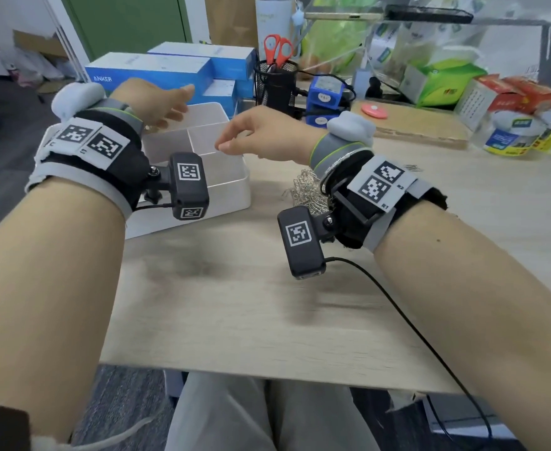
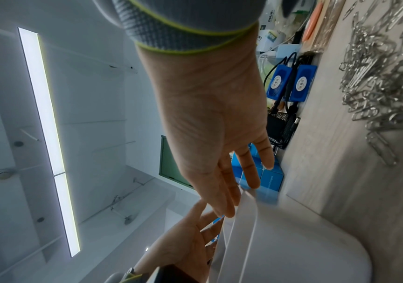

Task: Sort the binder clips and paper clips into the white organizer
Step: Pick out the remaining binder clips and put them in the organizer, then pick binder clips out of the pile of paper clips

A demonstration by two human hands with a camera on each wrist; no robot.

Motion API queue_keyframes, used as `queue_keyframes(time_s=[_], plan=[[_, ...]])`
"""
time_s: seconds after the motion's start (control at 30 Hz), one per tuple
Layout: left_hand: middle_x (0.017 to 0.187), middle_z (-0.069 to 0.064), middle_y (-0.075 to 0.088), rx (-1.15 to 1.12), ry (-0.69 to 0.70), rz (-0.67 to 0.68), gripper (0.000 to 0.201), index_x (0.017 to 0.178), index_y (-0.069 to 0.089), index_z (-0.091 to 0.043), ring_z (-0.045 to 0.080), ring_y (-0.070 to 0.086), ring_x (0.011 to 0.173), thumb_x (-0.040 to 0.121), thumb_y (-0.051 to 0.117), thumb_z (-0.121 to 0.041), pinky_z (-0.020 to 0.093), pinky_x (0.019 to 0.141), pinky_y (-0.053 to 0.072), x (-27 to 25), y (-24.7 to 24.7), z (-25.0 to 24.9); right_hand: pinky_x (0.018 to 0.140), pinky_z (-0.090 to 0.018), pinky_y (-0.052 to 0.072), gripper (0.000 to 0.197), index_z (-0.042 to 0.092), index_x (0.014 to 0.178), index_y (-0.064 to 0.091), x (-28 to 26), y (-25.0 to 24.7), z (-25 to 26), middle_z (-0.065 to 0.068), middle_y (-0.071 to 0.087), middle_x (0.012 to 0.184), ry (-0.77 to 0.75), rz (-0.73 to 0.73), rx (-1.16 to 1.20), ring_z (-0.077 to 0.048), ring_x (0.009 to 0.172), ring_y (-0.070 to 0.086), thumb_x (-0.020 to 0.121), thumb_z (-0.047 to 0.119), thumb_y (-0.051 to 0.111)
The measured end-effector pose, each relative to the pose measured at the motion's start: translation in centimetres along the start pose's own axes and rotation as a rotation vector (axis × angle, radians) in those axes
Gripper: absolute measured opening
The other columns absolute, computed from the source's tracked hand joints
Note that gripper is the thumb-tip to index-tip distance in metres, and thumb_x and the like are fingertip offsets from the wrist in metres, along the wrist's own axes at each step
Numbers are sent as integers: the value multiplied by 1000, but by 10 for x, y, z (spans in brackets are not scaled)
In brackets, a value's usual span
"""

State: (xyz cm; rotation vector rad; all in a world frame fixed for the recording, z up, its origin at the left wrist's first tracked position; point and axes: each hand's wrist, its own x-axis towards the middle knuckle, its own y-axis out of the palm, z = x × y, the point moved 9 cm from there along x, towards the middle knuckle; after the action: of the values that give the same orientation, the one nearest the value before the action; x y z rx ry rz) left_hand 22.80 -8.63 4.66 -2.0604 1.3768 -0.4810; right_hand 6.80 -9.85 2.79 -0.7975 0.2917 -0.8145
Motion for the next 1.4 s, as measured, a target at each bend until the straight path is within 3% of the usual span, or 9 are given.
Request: queue_keyframes(time_s=[0.07,0.2,0.3,0.47,0.6,0.73,0.87,1.03,1.4], plan=[[107,-6,69,-8,-9,6,53,100,69,-21,15,60,96,88,40,-64,35,100,44,-2,1,1,49,4,33,23,11,109,69,-3,1,2,23,57,69,-6,11,-13,19,54,50,90,22,61],[107,-2,67,-24,23,-33,55,114,67,-14,8,56,75,96,32,-52,19,65,45,-4,1,-6,59,-9,43,22,16,107,70,-8,4,1,0,68,108,5,33,-22,-2,77,52,90,26,60],[102,2,63,82,87,-83,42,105,68,-17,16,50,83,96,37,-43,26,70,40,-7,2,-12,67,-25,50,22,14,107,69,-12,6,0,-11,65,119,23,47,-22,-10,85,54,90,25,59],[79,3,51,105,121,-126,24,77,58,-19,20,45,88,93,49,-34,26,68,35,-24,8,-23,74,-27,57,24,11,111,67,-25,11,4,0,56,131,20,88,5,-15,88,59,91,19,59],[117,8,65,-2,204,-174,33,117,66,-11,22,58,111,92,52,-28,28,91,43,-45,17,-41,78,-32,58,23,16,113,64,-48,-2,2,-4,63,120,41,54,112,-16,93,65,92,14,57],[110,5,68,-104,317,-193,30,112,69,-11,9,55,93,89,54,-24,21,80,39,-64,32,-65,64,-27,54,17,12,106,66,-72,-42,-10,-1,66,96,119,-140,139,-13,76,68,91,13,58],[90,3,63,-233,412,-44,19,100,69,-16,8,57,70,87,57,-20,31,84,53,-77,62,-90,55,-23,49,19,11,106,67,-101,-70,-37,1,67,89,290,-185,72,-14,69,66,90,17,60],[81,-7,66,-209,361,244,10,83,61,-23,2,63,65,91,58,-29,11,44,44,-88,116,-102,46,-21,39,27,10,106,70,-127,-86,-71,4,66,81,471,-212,-118,-9,57,56,83,23,67],[80,-8,67,-114,222,407,15,79,59,-21,5,57,58,88,63,-32,18,46,39,-91,182,-80,44,-22,34,16,21,95,70,-138,-67,-113,3,57,66,571,-197,-82,-11,49,44,81,27,72]])
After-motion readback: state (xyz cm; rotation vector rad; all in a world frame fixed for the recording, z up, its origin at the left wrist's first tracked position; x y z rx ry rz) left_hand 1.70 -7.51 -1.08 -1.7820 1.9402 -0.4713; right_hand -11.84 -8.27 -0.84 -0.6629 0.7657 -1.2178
